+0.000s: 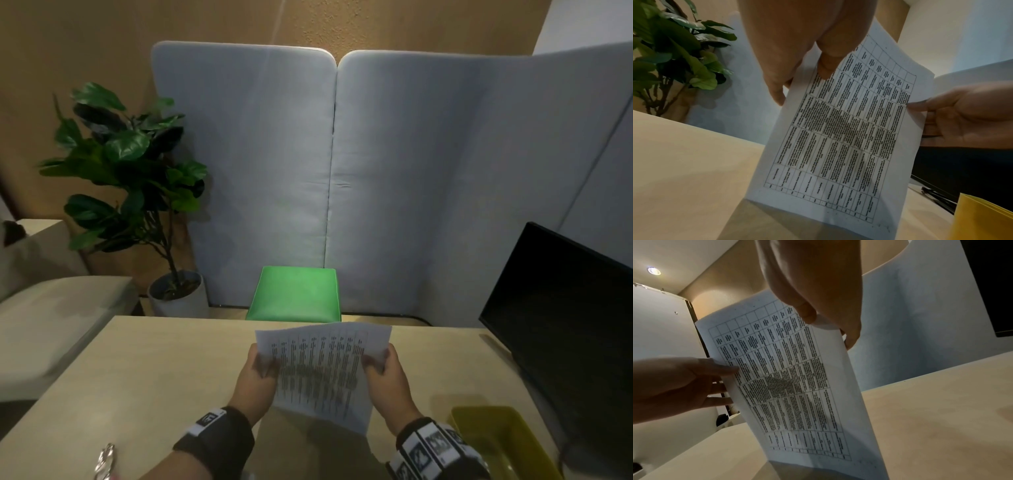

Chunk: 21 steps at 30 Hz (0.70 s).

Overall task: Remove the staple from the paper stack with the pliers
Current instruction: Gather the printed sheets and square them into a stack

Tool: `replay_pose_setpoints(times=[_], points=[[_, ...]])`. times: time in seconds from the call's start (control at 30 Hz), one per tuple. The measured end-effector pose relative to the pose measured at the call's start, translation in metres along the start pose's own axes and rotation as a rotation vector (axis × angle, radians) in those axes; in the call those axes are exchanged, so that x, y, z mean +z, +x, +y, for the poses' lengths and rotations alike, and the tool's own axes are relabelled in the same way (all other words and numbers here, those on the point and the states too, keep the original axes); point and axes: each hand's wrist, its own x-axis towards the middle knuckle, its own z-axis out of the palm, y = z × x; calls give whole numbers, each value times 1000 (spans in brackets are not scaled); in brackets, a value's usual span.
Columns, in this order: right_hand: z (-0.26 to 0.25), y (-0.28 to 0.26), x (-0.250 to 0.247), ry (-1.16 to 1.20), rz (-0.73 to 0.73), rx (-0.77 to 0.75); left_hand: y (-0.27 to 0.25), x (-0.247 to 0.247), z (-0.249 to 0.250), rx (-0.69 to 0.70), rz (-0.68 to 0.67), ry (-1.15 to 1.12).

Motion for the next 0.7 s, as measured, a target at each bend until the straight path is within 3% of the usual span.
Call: replay_pose_setpoints(times=[0.7], points=[[-5,7,0,-42,2,3,8,7,7,2,-11,74]])
